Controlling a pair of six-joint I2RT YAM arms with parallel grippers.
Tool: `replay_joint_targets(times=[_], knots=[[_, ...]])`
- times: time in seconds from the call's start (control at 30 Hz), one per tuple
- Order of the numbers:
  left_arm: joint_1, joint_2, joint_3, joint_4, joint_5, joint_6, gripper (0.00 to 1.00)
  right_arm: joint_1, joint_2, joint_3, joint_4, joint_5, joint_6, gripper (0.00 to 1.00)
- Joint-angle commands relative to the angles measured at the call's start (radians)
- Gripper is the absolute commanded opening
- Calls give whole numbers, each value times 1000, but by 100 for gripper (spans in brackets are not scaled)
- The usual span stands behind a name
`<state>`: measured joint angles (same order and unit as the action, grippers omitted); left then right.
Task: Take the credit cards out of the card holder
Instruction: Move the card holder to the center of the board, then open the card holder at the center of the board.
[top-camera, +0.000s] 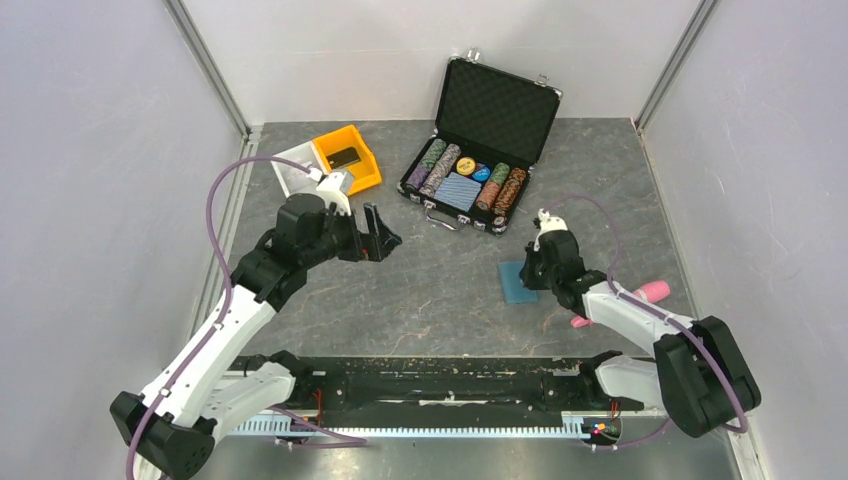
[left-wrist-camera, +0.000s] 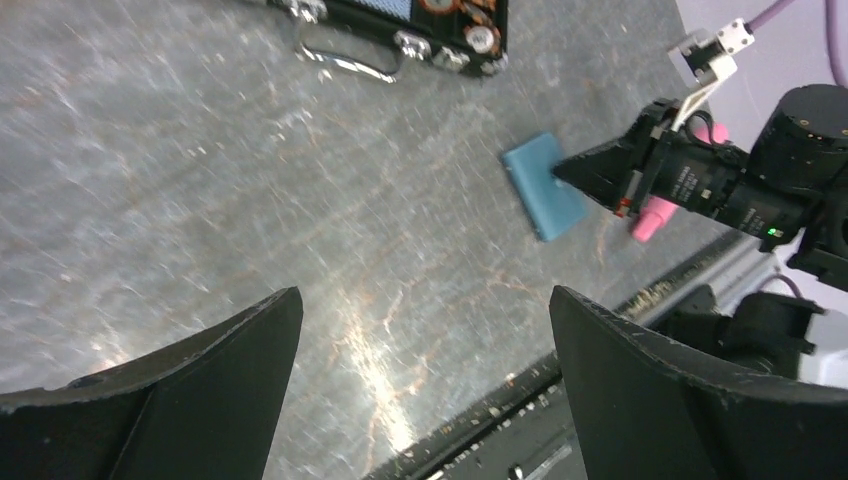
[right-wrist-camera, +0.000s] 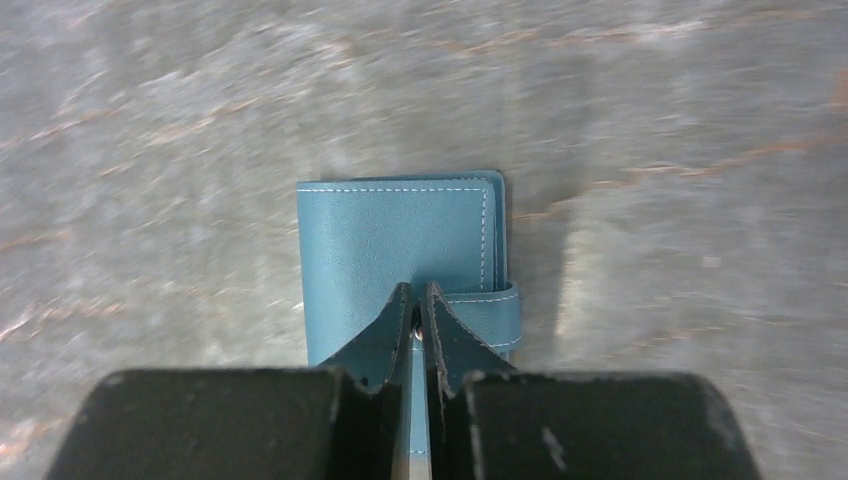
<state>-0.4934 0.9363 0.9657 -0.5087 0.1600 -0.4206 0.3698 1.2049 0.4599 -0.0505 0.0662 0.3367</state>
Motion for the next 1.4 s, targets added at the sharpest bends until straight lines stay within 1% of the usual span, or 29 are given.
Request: replay_joint_targets(times=[0.0, 0.13, 0.27, 0.43, 0.57, 0.73, 0.93, 1.13, 1.37], knots=[[-4, -31, -89, 32, 116, -144, 100, 99, -38, -46, 119, -125, 90, 0], [-12, -22, -170, 95, 149, -220, 100, 202, -64, -32, 177, -138, 125, 0], [-14, 2, -261, 214, 197, -300, 100, 282, -91, -30, 227, -138, 160, 0], [-27, 76, -342, 326, 225, -361, 99, 313, -107, -51, 272, -160, 202, 0], [-43, 116, -373, 357, 207, -369, 97, 312, -113, -61, 243, -129, 192, 0], [-70, 169, -377, 357, 185, -359, 96, 311, -102, -88, 238, -146, 190, 0], [-131, 259, -349, 363, 150, -357, 95, 311, -132, -112, 347, -284, 299, 0], [-174, 333, -288, 381, 151, -364, 95, 314, -187, -109, 405, -339, 358, 0], [-197, 381, -265, 427, 164, -375, 95, 326, -184, -144, 468, -366, 413, 0]])
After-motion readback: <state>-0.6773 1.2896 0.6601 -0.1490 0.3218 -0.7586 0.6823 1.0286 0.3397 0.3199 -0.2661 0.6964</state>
